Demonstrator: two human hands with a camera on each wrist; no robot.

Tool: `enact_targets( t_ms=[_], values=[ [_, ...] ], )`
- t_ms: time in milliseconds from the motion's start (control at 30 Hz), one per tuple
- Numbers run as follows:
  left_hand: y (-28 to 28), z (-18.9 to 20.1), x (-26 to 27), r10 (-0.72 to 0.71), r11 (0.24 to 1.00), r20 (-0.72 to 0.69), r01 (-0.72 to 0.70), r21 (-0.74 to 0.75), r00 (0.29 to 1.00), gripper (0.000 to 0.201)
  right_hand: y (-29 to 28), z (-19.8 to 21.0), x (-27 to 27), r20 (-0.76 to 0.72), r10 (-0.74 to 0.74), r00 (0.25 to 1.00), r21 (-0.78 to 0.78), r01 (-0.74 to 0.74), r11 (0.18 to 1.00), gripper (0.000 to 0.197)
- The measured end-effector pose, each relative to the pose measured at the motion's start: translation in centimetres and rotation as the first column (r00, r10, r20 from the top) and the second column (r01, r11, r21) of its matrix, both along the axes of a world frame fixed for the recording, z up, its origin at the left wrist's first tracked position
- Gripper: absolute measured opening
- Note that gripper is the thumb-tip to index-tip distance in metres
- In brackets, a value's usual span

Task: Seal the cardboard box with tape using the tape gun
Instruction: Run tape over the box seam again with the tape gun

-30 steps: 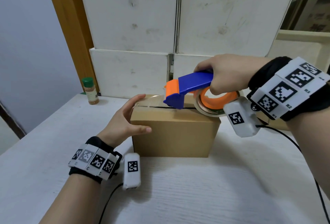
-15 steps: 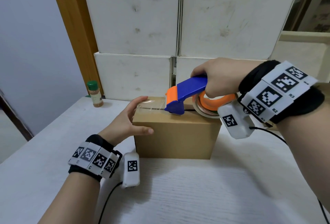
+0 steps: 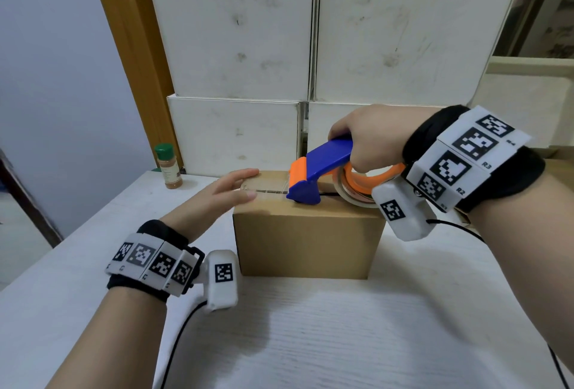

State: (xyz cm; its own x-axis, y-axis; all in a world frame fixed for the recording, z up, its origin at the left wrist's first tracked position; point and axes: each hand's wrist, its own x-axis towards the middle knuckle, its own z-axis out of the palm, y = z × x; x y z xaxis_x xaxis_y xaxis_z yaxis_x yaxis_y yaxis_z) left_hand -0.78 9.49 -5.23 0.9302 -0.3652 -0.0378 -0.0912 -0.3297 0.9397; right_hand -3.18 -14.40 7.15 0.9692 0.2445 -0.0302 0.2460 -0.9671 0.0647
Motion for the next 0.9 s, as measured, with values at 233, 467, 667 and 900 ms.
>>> enact_targets(
  t_ms=[233, 467, 667, 900],
  values=[
    [-2.3, 1.5, 1.2, 0.289, 0.946, 0.066, -0.295, 0.134, 0.955, 0.022, 0.2, -0.1, 0.0, -0.002, 0.001, 1.0, -0.006, -0.001, 1.0, 0.041],
    [-3.5, 1.4, 1.6, 0.344, 0.9, 0.162, -0.374, 0.223, 0.925, 0.014, 0.3, -0.1, 0.2, -0.007, -0.002, 1.0, 0.0, 0.002, 1.0, 0.042],
    [-3.8, 2.0, 1.5, 0.366, 0.859, 0.202, -0.413, 0.301, 0.909, 0.018, 0.4, -0.2, 0.3, -0.009, 0.002, 1.0, -0.007, -0.002, 1.0, 0.04],
    [-6.2, 2.4, 2.4, 0.289, 0.789, 0.278, -0.392, 0.473, 0.916, 0.042, 0.4, -0.3, 0.2, 0.007, 0.009, 1.0, -0.005, -0.009, 1.0, 0.04]
  ],
)
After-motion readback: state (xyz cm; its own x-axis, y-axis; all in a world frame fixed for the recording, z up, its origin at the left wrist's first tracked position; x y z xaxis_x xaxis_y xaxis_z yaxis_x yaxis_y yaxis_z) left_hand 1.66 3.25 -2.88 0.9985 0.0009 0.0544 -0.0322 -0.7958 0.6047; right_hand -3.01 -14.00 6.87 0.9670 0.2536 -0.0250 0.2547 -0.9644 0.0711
